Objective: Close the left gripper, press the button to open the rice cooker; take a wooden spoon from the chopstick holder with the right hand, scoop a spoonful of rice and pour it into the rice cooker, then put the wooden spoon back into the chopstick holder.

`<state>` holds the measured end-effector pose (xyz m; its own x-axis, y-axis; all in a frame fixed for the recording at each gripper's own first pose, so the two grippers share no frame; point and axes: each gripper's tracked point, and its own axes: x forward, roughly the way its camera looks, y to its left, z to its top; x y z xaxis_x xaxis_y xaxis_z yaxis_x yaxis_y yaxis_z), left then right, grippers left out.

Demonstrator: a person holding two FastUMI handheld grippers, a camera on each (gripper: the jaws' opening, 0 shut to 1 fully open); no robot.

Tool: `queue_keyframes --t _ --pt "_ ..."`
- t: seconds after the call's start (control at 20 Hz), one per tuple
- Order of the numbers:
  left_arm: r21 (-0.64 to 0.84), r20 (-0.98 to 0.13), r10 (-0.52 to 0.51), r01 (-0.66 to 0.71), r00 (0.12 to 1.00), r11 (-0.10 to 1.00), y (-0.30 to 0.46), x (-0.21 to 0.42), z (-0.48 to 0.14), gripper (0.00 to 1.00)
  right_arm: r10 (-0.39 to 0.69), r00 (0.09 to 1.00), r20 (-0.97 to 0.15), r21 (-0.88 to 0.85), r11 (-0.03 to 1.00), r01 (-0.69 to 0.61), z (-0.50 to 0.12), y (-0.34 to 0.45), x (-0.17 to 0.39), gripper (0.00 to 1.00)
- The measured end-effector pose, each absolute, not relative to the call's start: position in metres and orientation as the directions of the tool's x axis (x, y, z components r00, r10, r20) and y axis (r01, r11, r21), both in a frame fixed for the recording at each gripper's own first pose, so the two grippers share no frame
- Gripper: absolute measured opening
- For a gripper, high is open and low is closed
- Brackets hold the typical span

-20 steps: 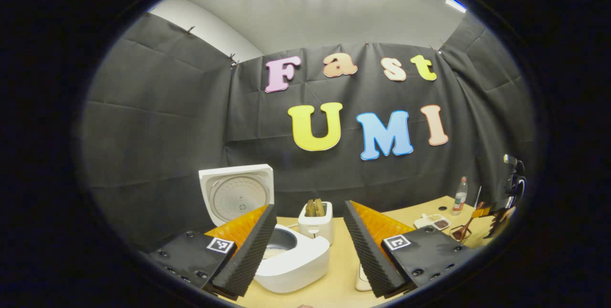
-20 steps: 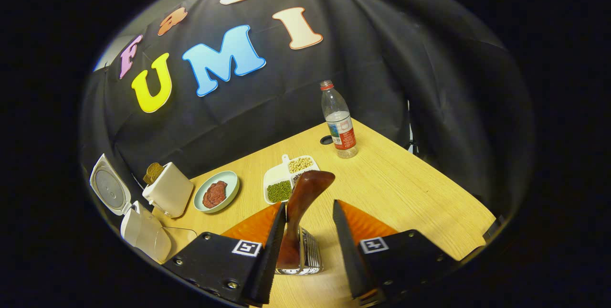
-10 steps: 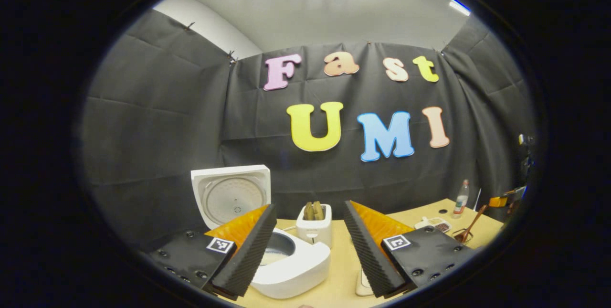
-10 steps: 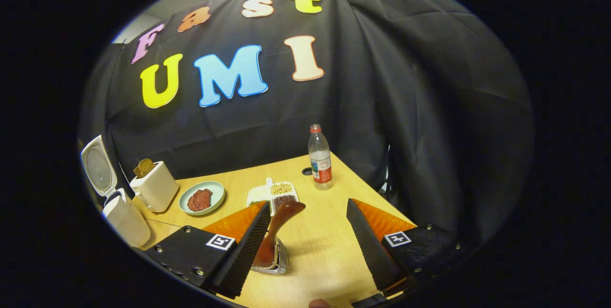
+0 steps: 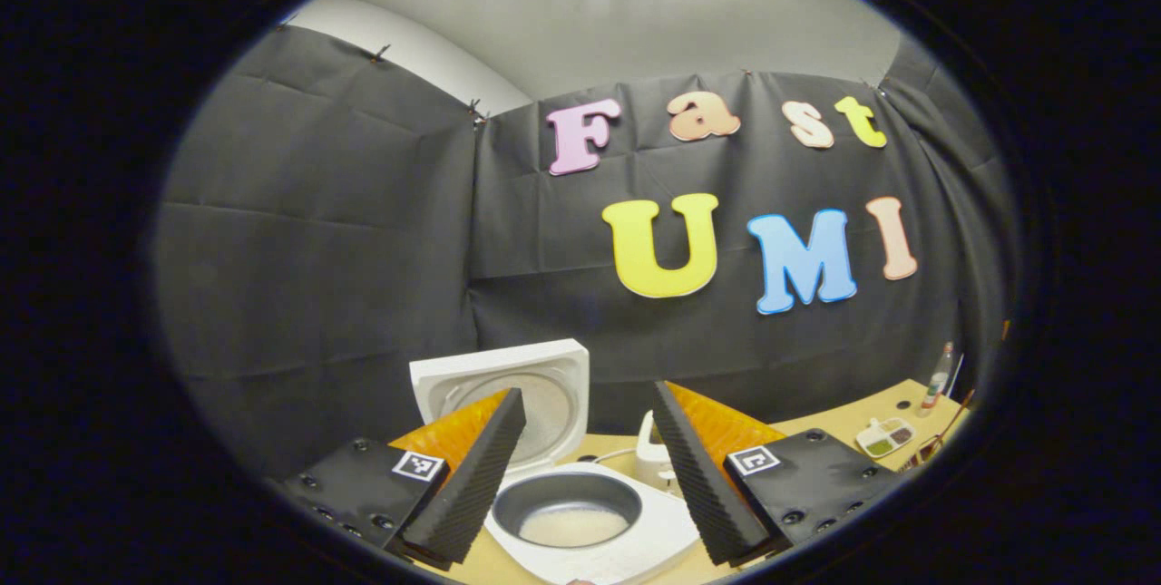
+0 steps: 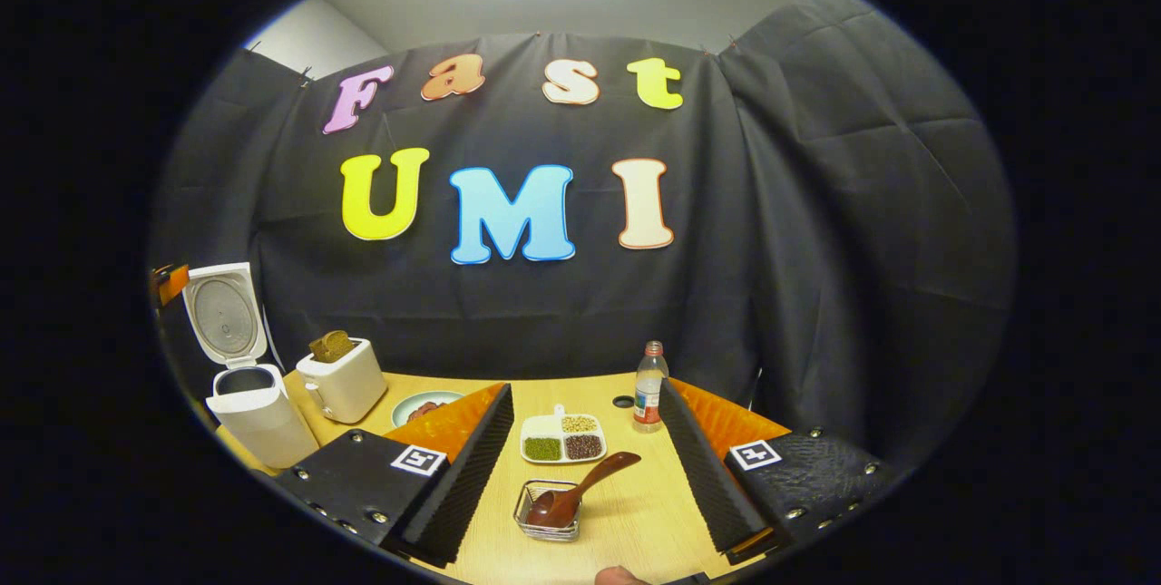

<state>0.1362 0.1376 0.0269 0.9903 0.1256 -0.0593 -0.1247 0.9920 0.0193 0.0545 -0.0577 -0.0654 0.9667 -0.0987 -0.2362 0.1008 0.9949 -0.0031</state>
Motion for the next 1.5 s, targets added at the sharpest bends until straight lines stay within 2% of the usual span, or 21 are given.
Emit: queue_keyframes --t 0.15,0.2,0.35,0.6,0.65,0.7,0.75,0.8,0.9,0.95,1.0,1.05,1.2,1.4,1.45,1.5 --pt "0.017 -0.047 0.167 -0.167 0.985 0.986 0.171 0.162 0.038 0.94 -0.103 0.975 -0.199 -0.037 0.995 0.097 -0.05 -0.039 0.05 0.98" --pt "0.0 -0.04 0.172 -0.172 0.984 0.985 0.18 0.171 0.043 0.98 -0.106 0.975 -0.193 -0.044 0.994 0.099 -0.048 -0.033 0.048 0.98" --pt "-0.029 -0.024 0.199 -0.199 0.98 0.98 0.21 0.199 0.058 1.0 -0.108 0.976 -0.191 -0.046 0.994 0.101 -0.044 -0.015 0.04 0.98" --pt "-0.041 -0.005 0.228 -0.228 0.974 0.973 0.248 0.246 0.076 0.98 -0.124 0.978 -0.166 -0.046 0.992 0.118 -0.037 0.007 0.026 0.98" --pt "-0.037 -0.014 0.233 -0.233 0.972 0.972 0.256 0.258 0.075 1.0 -0.129 0.978 -0.161 -0.044 0.991 0.124 -0.037 0.009 0.023 0.98" --pt "-0.039 -0.029 0.237 -0.238 0.971 0.97 0.259 0.266 0.069 0.94 -0.136 0.978 -0.157 -0.042 0.991 0.131 -0.036 0.011 0.021 0.98" --pt "-0.043 -0.045 0.237 -0.239 0.97 0.97 0.265 0.278 0.064 0.98 -0.144 0.977 -0.155 -0.04 0.989 0.139 -0.036 0.012 0.019 0.98" --pt "-0.044 -0.067 0.243 -0.246 0.968 0.968 0.27 0.289 0.054 0.93 -0.151 0.976 -0.157 -0.038 0.988 0.147 -0.037 0.013 0.016 0.98" --pt "-0.049 -0.114 0.247 -0.254 0.962 0.966 0.279 0.309 0.036 0.93 -0.166 0.972 -0.165 -0.037 0.986 0.162 -0.042 0.013 0.01 0.98" --pt "-0.057 -0.133 0.247 -0.256 0.96 0.965 0.282 0.318 0.027 0.98 -0.173 0.969 -0.175 -0.039 0.985 0.169 -0.045 0.012 0.008 0.98" --pt "-0.061 -0.153 0.251 -0.263 0.956 0.963 0.286 0.326 0.02 0.94 -0.178 0.966 -0.186 -0.042 0.984 0.173 -0.047 0.011 0.005 0.98" --pt "-0.062 -0.173 0.256 -0.27 0.951 0.961 0.289 0.333 0.013 0.98 -0.184 0.964 -0.19 -0.045 0.983 0.179 -0.048 0.01 0.003 0.98" --pt "-0.06 -0.212 0.264 -0.282 0.941 0.958 0.296 0.353 -0.002 1.0 -0.197 0.962 -0.19 -0.066 0.98 0.188 -0.045 0.007 -0.001 0.98" --pt "-0.058 -0.287 0.276 -0.304 0.917 0.951 0.3 0.361 -0.026 1.0 -0.202 0.962 -0.183 -0.095 0.978 0.188 -0.04 -0.001 -0.001 0.98" --pt "-0.064 -0.313 0.28 -0.314 0.908 0.947 0.299 0.361 -0.035 0.97 -0.201 0.962 -0.182 -0.097 0.978 0.186 -0.04 -0.003 0.0 0.98" --pt "-0.048 -0.309 0.292 -0.321 0.905 0.946 0.301 0.361 -0.034 1.0 -0.198 0.963 -0.182 -0.098 0.978 0.182 -0.039 -0.005 0.001 0.98"
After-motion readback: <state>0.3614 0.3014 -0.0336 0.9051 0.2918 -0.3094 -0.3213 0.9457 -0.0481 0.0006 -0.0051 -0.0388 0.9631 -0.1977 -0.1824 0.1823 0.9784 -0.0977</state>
